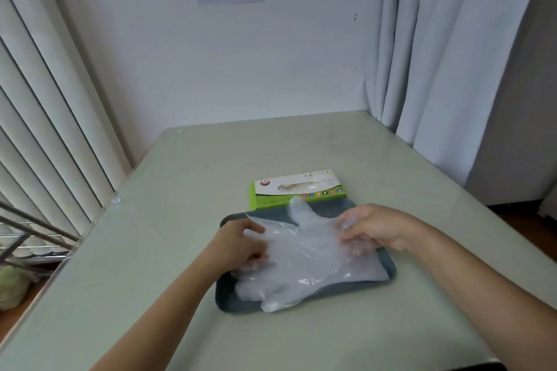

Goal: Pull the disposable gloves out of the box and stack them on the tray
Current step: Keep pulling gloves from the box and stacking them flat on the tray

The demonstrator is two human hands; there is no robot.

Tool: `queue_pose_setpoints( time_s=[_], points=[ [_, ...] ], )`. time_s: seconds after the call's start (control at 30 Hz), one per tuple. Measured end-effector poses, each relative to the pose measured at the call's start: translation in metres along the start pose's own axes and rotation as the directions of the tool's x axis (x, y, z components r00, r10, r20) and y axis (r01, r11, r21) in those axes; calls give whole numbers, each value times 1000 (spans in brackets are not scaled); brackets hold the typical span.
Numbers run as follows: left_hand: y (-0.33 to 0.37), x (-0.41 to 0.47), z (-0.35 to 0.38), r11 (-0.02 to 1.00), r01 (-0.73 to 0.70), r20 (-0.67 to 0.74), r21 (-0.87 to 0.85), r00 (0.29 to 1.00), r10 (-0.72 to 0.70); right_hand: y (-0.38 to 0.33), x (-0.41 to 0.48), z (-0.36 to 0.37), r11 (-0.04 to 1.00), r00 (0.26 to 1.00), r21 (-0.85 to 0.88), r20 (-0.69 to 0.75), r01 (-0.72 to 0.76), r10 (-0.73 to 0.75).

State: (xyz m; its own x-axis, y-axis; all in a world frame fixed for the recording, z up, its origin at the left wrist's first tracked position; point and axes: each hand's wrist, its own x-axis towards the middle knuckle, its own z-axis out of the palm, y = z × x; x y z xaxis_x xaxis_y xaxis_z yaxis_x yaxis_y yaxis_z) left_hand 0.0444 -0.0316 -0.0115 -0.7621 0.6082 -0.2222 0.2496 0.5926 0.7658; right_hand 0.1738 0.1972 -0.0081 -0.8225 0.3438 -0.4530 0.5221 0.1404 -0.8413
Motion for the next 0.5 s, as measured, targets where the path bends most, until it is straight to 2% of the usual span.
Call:
queue_pose_setpoints(
  time_s=[0.07,0.17,0.23,0.3,0.37,0.4,0.47,0.5],
  points=[
    [3,-3,3,991,-81,-26,105,996,84,-1,-3,3,998,998,-31,-28,48,-49],
    [1,-5,3,989,-83,-73,125,993,93,-3,-6,5,985,980,-26,-99,173,-175],
    [-2,-4,2,981,-58,-124,184,989,81,-3,-4,6,958,954,-159,-143,240,-263],
    [-2,-6,3,935,-29,-214,353,971,111,-2,-1,6,909,935,-331,-156,254,-318],
    [0,-11,7,884,-51,-308,464,927,215,0,2,5,875,929,-427,-175,227,-326],
    [2,-15,9,866,-111,-331,487,895,301,0,4,4,859,926,-469,-189,206,-325],
    [7,-20,13,794,-279,-284,540,828,483,-1,5,5,828,919,-534,-217,171,-329],
    [9,-22,17,746,-359,-210,561,810,548,-2,6,5,819,917,-551,-223,160,-330]
  ],
)
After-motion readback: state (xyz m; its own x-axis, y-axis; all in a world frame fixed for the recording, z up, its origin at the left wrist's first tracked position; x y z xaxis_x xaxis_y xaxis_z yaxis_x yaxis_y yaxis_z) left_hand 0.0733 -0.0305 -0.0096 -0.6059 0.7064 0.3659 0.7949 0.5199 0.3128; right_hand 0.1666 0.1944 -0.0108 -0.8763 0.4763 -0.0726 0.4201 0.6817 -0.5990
